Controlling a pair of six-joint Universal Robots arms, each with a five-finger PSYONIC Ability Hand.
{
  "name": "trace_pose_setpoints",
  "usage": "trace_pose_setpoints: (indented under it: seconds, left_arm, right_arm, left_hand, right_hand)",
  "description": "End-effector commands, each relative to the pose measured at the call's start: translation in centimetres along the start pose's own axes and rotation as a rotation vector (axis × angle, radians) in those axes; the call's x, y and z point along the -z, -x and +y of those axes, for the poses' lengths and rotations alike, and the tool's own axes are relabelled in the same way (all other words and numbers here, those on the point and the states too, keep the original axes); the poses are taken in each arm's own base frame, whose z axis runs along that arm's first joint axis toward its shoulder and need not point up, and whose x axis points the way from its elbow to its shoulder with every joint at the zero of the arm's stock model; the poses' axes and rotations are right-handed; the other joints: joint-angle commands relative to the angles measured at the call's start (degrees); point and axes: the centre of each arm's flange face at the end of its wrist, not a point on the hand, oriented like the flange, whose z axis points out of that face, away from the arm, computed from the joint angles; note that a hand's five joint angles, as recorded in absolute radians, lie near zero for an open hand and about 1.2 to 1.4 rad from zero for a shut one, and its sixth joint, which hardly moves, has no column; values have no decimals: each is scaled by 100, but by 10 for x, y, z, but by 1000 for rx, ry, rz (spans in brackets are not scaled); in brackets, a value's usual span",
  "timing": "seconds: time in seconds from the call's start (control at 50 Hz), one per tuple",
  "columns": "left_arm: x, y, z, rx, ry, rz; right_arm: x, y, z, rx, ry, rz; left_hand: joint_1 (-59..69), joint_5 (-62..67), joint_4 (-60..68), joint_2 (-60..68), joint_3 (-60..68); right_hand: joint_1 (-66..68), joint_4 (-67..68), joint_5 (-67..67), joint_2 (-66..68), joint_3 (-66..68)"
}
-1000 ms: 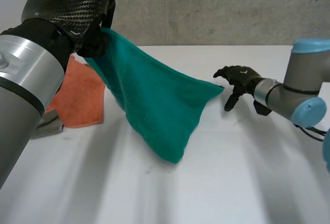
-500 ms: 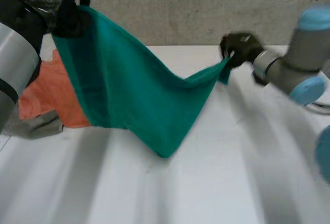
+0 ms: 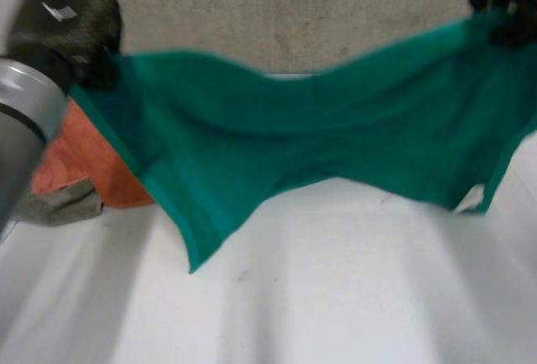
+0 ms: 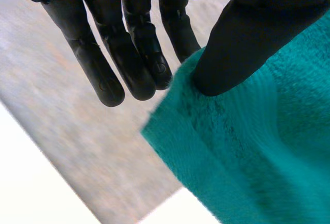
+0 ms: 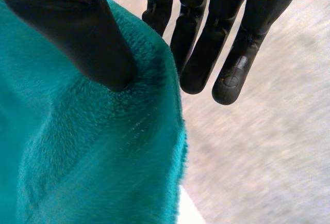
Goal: Fold the laundry.
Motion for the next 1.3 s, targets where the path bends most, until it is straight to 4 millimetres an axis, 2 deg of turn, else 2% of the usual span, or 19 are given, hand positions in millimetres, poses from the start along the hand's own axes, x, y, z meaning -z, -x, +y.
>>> trace_pose_setpoints:
  seconds: [0.02,0.12,0.2,0.32,0.34,0.42,0.46,0.52,0.66,0.68,0.82,0.86,0.88,0.94,1.0,1.06,1.14,1.22,1.3]
  left_arm:
    - [-42,-36,75,-20,181,104]
    - [-80,-42,88,-22,138,86]
    - [-119,-38,66,-38,-52,26]
    - [-152,-13,-21,-61,-536,-149]
    - [-153,-9,-30,-58,-594,-175]
    - [-142,9,-82,-36,-836,-275]
    - [-139,11,-85,-34,-841,-280]
    - [-138,8,-75,-34,-796,-264]
    - [-126,-6,-10,-52,-566,-177]
    - [-121,-13,14,-59,-494,-148]
    - [-90,-50,102,-86,-233,34]
    - [-79,-61,136,-96,-117,88]
    - [-71,-70,158,-112,-34,124]
    - [-54,-80,182,-171,91,186]
    - [-38,-82,193,-232,198,238]
    - [-25,-78,189,-266,250,264]
    - [3,-69,165,-293,301,297]
    - [44,-57,139,-307,367,333]
    - [93,-49,123,-361,479,414]
  right_arm:
    - [-41,33,65,69,229,-122]
    - [-79,29,97,96,275,-24]
    - [-111,16,95,149,163,122]
    - [-133,-20,20,131,-273,431]
    - [-130,-35,0,102,-381,520]
    - [-108,-62,-38,52,-540,683]
    - [-100,-66,-45,49,-546,702]
    - [-101,-60,-41,46,-523,673]
    - [-112,-21,9,10,-311,458]
    - [-116,-9,27,4,-254,403]
    - [-126,56,114,-42,-10,185]
    - [-131,87,157,-39,98,88]
    - [-131,93,166,-31,122,71]
    - [-131,113,193,6,196,11]
    - [-123,122,202,40,239,-26]
    - [-110,127,202,58,271,-64]
    - [-77,123,187,108,316,-133]
    - [-31,114,166,175,381,-208]
    - [13,95,163,231,506,-261]
  left_hand:
    - [1419,1384,1113,1135,1164]
    - [1419,1384,1113,1135,1164]
    - [1419,1384,1113,1135,1164]
    - [1419,1384,1113,1135,1164]
    - [1419,1384,1113,1135,1164]
    - [1419,1384,1113,1135,1164]
    - [1419,1384,1113,1135,1164]
    - [1419,1384,1113,1135,1164]
    - [1419,1384,1113,1135,1164]
    - [1419,1384,1113,1135,1164]
    - [1419,1384,1113,1135,1164]
    - [1419,1384,1113,1135,1164]
    - [1419,1384,1113,1135,1164]
    - [1419,1384,1113,1135,1164]
    - [1419,1384,1113,1135,1164]
    - [1419,1384,1113,1135,1164]
    - [1419,1384,1113,1135,1164]
    - [1419,1384,1113,1135,1164]
    - [1419,1384,1113,1135,1164]
  right_hand:
    - [2325,1197,1338,1312,1198]
    - [2325,1197,1338,1312,1198]
    - [2325,1197,1338,1312,1198]
    - [2325,1197,1338,1312,1198]
    - [2325,1197,1338,1312,1198]
    - [2325,1197,1338,1312,1198]
    - [2325,1197,1338,1312,1198]
    - [2325,1197,1338,1312,1198]
    - [2325,1197,1338,1312,1198]
    - [2325,1197,1338,1312,1198]
    - [2325,1197,1338,1312,1198]
    - [2325,1197,1338,1312,1198]
    - [2325,1197,1338,1312,1198]
    - [2325,1197,1338,1312,1198]
    - [2325,1197,1338,1312,1198]
    - [2325,1197,1338,1312,1198]
    - [2325,1197,1338,1312,1198]
    - [2325,1197,1338,1312,1198]
    - [2325,1197,1338,1312,1198]
